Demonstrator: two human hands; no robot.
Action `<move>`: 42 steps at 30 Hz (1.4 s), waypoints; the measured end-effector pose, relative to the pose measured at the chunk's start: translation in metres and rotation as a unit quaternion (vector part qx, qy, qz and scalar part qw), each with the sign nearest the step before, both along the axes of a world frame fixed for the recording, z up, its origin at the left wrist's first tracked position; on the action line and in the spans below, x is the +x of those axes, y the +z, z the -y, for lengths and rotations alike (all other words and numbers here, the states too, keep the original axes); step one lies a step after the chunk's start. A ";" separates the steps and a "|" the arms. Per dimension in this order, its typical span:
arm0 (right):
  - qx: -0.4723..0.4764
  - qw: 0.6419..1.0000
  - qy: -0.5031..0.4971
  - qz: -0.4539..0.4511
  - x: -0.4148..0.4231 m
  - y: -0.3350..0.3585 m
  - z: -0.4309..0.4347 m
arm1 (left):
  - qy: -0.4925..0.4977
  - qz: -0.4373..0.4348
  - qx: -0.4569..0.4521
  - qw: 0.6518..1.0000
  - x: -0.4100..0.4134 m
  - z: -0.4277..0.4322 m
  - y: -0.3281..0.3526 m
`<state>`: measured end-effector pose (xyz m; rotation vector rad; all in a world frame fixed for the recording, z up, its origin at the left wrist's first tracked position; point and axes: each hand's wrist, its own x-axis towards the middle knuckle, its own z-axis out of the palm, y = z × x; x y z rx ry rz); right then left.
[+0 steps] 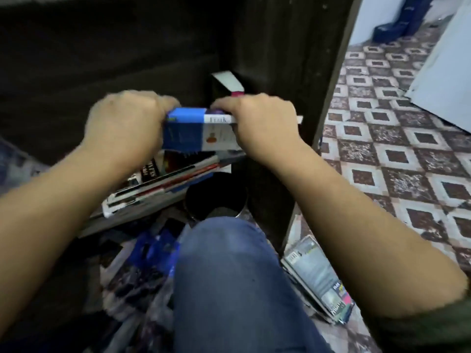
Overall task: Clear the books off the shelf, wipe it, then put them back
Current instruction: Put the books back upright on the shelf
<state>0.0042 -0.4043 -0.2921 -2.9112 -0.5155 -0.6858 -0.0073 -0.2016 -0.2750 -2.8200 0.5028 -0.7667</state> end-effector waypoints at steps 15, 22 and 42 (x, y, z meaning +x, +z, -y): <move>-0.094 0.939 0.113 -0.311 0.088 -0.103 -0.134 | 0.161 -0.243 -0.096 0.952 0.020 -0.131 -0.146; -0.081 0.929 0.127 -0.337 0.080 -0.110 -0.135 | 0.162 -0.265 -0.179 0.934 0.031 -0.136 -0.145; -0.100 0.957 0.190 -0.196 0.052 -0.099 -0.205 | 0.384 0.146 -0.268 0.872 -0.060 -0.269 -0.042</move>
